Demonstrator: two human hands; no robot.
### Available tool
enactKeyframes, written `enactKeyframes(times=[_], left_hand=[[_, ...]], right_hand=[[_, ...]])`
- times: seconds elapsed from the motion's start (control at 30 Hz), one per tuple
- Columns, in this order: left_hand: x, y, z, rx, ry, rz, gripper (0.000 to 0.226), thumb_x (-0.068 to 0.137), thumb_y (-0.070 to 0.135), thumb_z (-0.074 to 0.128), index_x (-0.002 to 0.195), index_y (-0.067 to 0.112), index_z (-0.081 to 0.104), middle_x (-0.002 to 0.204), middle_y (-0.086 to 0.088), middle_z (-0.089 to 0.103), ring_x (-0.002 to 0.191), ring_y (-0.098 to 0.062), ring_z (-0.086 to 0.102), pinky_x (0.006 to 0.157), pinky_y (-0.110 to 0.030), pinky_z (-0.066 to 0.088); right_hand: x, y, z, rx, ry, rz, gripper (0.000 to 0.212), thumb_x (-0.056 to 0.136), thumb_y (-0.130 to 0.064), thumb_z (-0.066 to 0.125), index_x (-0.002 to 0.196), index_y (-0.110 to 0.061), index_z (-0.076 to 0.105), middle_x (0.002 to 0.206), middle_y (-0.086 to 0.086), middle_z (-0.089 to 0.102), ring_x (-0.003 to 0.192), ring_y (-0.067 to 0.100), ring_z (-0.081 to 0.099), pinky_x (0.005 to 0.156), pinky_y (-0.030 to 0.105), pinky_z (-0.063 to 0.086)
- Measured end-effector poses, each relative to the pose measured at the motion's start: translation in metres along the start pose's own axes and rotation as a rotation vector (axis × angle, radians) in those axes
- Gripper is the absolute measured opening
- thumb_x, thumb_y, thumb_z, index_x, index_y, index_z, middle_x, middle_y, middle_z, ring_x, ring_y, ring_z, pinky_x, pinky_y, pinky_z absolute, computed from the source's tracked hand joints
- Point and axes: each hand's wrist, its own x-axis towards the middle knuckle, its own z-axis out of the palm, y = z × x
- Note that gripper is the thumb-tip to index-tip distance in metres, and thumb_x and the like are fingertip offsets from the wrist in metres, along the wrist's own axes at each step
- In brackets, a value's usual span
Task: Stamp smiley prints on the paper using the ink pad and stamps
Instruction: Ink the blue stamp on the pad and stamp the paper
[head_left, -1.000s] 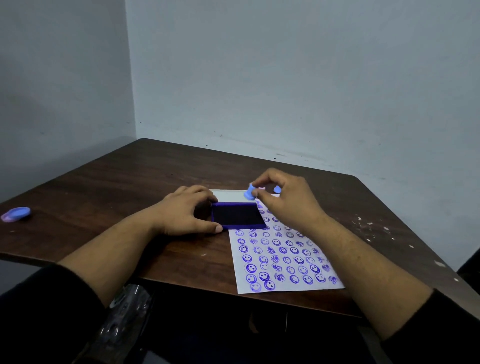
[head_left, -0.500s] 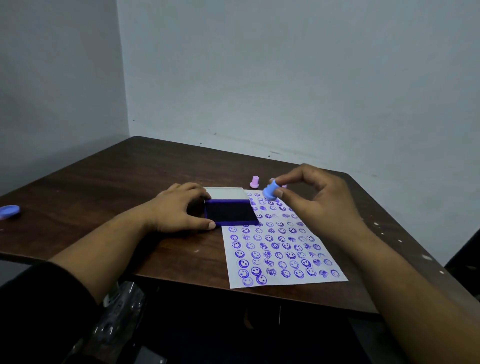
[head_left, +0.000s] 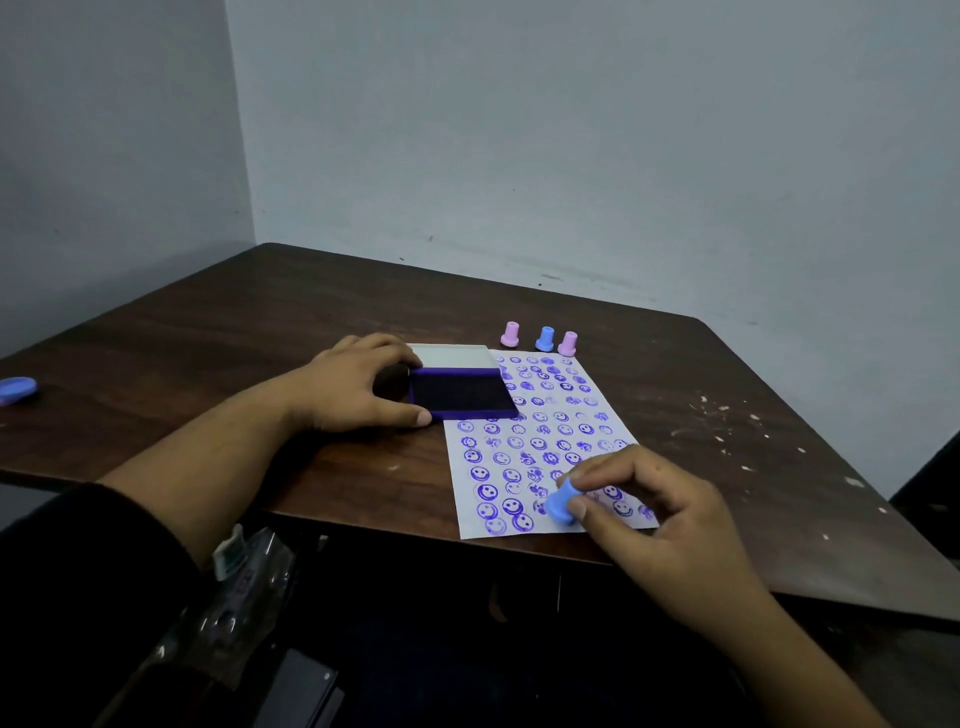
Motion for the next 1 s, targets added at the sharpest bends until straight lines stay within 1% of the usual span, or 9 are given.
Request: enactKeyframes(times=[0.1,0.27,0.53,0.67,0.77,0.87,1.0], left_hand=[[0.000,0.000,-0.001,-0.006,-0.003,0.000,0.093,0.062,0.091,0.057,0.141,0.043,0.049,0.153,0.017,0.040,0.138,-0.017,0.035,0.117,-0.050,0.034],[-0.001,0.002,-0.002,-0.011,-0.008,-0.007,0.093,0.062,0.090,0.057,0.142,0.042,0.049,0.153,0.016,0.040,0.139,-0.017,0.034,0.117,-0.051,0.034],[-0.002,0.004,-0.002,-0.011,-0.003,-0.007,0.094,0.061,0.089,0.057,0.142,0.041,0.050,0.153,0.016,0.041,0.139,-0.018,0.034,0.117,-0.049,0.034],[-0.002,0.003,-0.002,-0.009,0.001,-0.002,0.094,0.060,0.089,0.056,0.141,0.041,0.050,0.153,0.016,0.041,0.139,-0.018,0.035,0.117,-0.049,0.033],[-0.001,0.001,-0.001,-0.011,0.004,-0.003,0.095,0.060,0.090,0.056,0.141,0.042,0.050,0.152,0.016,0.041,0.139,-0.018,0.035,0.117,-0.049,0.034],[0.001,0.000,0.000,-0.009,0.003,-0.002,0.094,0.061,0.090,0.057,0.141,0.042,0.050,0.152,0.017,0.041,0.139,-0.017,0.035,0.117,-0.050,0.034],[0.001,-0.001,0.000,-0.006,0.000,0.000,0.093,0.062,0.090,0.057,0.142,0.043,0.049,0.152,0.017,0.040,0.139,-0.016,0.035,0.117,-0.049,0.034]], right_hand=[[-0.004,-0.002,0.003,-0.043,-0.028,-0.027,0.017,0.083,-0.017,0.082,0.091,-0.031,0.076,0.100,-0.014,0.081,0.098,0.011,0.078,0.087,0.023,0.056],[-0.003,-0.005,0.005,-0.050,-0.027,-0.050,0.019,0.083,-0.013,0.082,0.091,-0.029,0.075,0.099,-0.015,0.081,0.097,0.011,0.078,0.086,0.023,0.056],[-0.003,-0.007,0.007,-0.079,-0.038,-0.037,0.014,0.082,-0.013,0.081,0.088,-0.026,0.077,0.097,-0.015,0.080,0.097,0.010,0.077,0.086,0.026,0.057],[-0.003,-0.007,0.008,-0.107,-0.049,-0.036,0.010,0.081,-0.016,0.082,0.087,-0.024,0.079,0.095,-0.015,0.080,0.096,0.011,0.077,0.085,0.030,0.057],[0.000,-0.008,0.007,-0.122,-0.061,-0.043,0.010,0.080,-0.014,0.082,0.086,-0.022,0.079,0.094,-0.014,0.079,0.095,0.012,0.076,0.085,0.034,0.058],[0.002,-0.011,0.004,-0.155,-0.091,-0.074,0.012,0.080,-0.013,0.083,0.085,-0.023,0.077,0.093,-0.013,0.079,0.094,0.012,0.075,0.084,0.035,0.058],[0.004,-0.015,0.002,-0.202,-0.117,-0.093,0.009,0.081,-0.020,0.082,0.086,-0.026,0.078,0.091,-0.017,0.078,0.094,0.011,0.075,0.082,0.038,0.059]])
